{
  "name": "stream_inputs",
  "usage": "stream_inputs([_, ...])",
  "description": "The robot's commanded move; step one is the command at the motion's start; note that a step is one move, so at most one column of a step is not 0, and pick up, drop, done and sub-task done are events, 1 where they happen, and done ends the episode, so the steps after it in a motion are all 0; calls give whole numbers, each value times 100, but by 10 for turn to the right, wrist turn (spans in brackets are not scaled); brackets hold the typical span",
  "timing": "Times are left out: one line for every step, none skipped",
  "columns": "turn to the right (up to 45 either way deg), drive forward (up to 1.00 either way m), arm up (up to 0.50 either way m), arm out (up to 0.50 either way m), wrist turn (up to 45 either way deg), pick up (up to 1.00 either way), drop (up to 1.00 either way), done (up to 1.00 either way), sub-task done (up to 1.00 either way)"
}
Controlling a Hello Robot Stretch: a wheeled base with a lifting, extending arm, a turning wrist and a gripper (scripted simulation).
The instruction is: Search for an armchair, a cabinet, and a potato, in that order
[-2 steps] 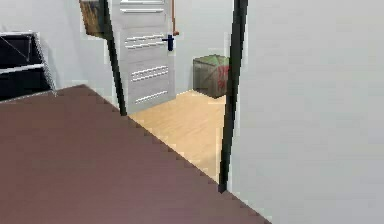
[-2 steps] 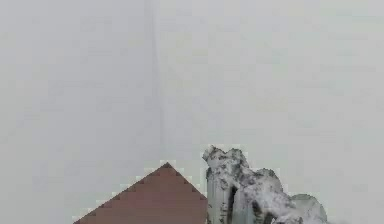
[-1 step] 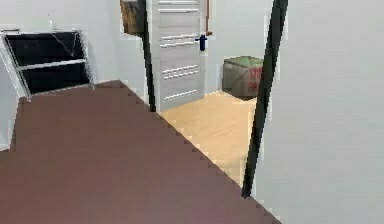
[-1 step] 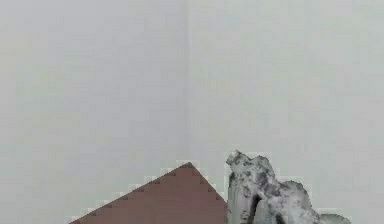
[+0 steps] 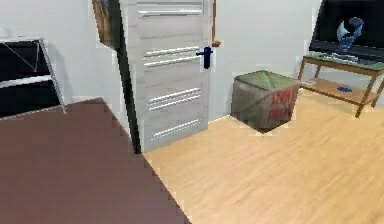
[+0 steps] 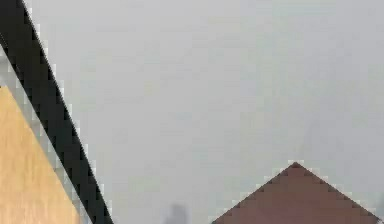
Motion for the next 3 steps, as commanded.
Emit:
stream_inputs([0, 60, 0, 0, 0, 0, 0, 0, 0])
stream_inputs([450, 0, 0, 0, 0, 0, 0, 0, 0])
stream_inputs([90, 0, 0, 0, 0, 0, 0, 0, 0])
